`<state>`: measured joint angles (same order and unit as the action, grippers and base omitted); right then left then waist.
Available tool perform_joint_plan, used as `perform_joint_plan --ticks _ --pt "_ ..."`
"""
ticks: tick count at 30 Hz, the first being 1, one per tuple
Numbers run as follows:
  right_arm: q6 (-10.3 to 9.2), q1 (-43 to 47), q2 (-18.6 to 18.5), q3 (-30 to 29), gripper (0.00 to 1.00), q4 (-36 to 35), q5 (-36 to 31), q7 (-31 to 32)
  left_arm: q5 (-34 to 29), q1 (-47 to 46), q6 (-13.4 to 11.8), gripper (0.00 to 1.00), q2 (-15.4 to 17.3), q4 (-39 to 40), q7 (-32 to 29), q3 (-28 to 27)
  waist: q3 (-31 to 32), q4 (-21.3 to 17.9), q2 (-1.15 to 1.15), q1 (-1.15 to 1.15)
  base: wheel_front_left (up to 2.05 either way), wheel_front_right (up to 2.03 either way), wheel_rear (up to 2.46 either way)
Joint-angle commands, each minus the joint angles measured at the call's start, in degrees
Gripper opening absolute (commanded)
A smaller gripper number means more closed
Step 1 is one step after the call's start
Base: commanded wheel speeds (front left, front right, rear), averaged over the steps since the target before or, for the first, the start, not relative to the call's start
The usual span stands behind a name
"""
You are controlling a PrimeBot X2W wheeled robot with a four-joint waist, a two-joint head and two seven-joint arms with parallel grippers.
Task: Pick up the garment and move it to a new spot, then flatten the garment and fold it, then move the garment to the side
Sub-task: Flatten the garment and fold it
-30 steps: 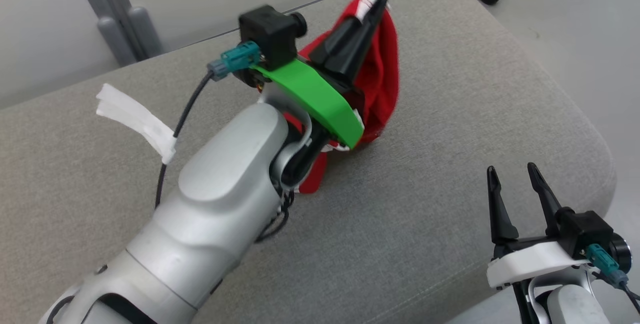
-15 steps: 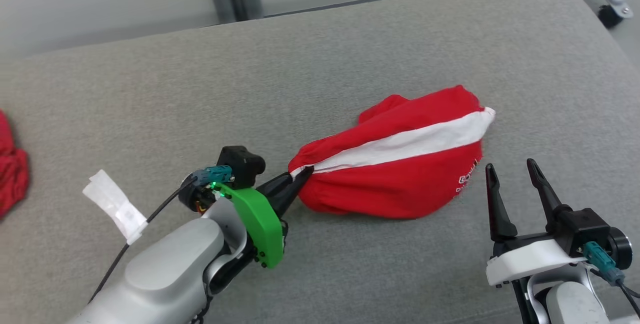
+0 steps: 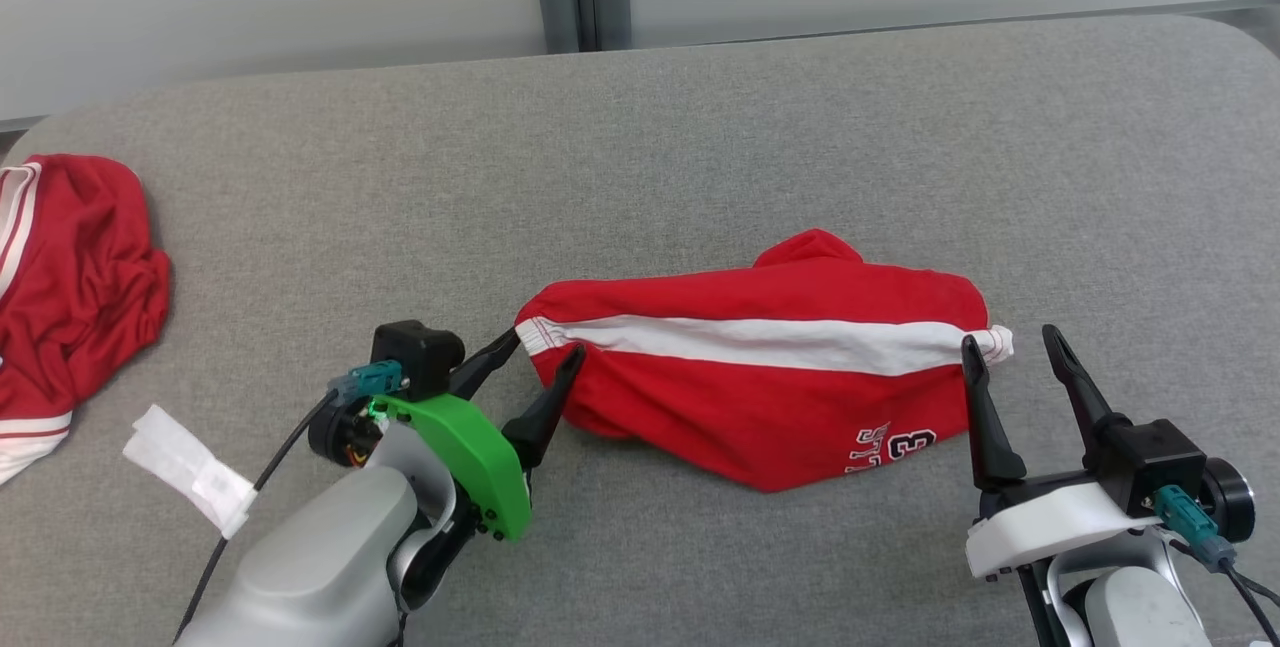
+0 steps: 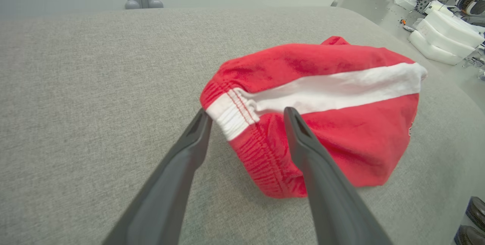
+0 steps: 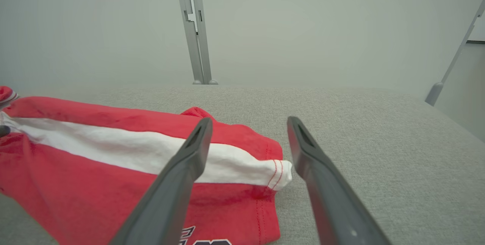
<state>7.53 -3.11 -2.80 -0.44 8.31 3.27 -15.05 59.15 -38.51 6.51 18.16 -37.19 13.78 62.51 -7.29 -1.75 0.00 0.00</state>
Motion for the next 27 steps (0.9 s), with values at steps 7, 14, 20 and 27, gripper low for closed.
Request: perform_joint_plan --ticks 7,14,20,27 --pt "-0.08 1.30 -0.16 -1.26 1.00 -0.20 -0.32 -0.20 0.63 7.23 -1.27 1.00 0.34 1.83 1.42 -9.77 2.04 -0.72 0.00 0.00 0.00 0.00 0.00" --pt "-0.08 1.99 -0.15 -3.66 1.00 -0.68 -0.64 -0.20 -11.93 19.50 -4.53 1.00 -2.05 14.21 1.35 -34.01 3.20 0.23 0.00 0.00 0.00 0.00 0.00" --pt "-0.08 2.05 -0.15 -4.94 1.00 -0.54 -1.68 -0.19 -26.83 28.78 -2.06 1.00 -8.80 23.20 1.37 -49.99 4.54 1.23 0.00 0.00 0.00 0.00 0.00" --pt "-0.08 0.53 -0.17 -5.07 1.00 1.63 -3.23 -0.19 -38.00 32.91 0.66 1.00 -13.87 25.77 1.37 -58.28 5.73 1.71 0.00 0.00 0.00 0.00 0.00"
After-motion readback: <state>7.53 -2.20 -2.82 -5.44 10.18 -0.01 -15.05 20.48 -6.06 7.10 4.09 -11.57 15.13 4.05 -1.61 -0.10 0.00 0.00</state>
